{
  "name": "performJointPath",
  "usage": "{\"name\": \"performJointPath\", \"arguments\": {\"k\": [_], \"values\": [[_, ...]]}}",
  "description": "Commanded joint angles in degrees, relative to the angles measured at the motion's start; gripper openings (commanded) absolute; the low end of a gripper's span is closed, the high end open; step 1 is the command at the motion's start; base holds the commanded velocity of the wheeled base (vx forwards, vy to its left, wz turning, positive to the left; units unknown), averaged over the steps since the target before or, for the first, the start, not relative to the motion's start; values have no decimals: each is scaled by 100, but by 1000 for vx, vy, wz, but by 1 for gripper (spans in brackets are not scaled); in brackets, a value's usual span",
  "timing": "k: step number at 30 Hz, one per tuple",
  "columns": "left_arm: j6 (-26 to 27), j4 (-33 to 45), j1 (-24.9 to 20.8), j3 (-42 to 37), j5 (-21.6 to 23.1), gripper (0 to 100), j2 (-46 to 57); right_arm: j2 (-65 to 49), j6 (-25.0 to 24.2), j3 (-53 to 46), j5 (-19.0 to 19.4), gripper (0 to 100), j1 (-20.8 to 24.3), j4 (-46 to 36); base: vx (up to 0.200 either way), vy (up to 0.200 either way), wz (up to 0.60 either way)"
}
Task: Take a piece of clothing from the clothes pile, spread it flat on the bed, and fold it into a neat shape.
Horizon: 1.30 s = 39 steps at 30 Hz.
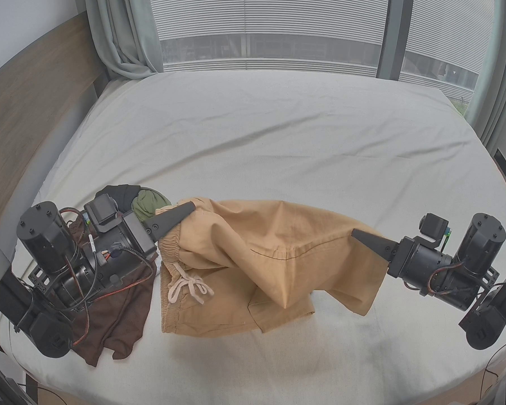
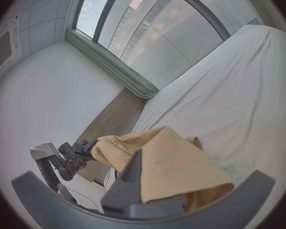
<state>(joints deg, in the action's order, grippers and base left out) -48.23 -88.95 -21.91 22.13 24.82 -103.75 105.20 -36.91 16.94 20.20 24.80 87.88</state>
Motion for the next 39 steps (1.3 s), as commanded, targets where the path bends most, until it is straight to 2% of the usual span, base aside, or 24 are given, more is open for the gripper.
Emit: {"name": "performJointPath", "arguments": {"k": [1,7,24,29,32,39], "values": [[24,-8,-24,-42,5,0,163,-88,61,37,81,0,-27,1,0,0,0],[103,-8,-24,-24,14,0,171,-220,70,19,256,0,-186,1,0,0,0],[1008,-8,72,-33,58,0,31,-343,88,-16,397,0,-546,45,0,0,0],[1755,-8,275,-15,67,0,-207,-422,88,-16,502,0,-766,45,0,0,0],[2001,-8,336,-24,67,0,-338,-422,88,-25,582,0,-845,45,0,0,0],[2019,-8,468,29,76,0,-356,-422,88,-25,582,0,-862,45,0,0,0]]}}
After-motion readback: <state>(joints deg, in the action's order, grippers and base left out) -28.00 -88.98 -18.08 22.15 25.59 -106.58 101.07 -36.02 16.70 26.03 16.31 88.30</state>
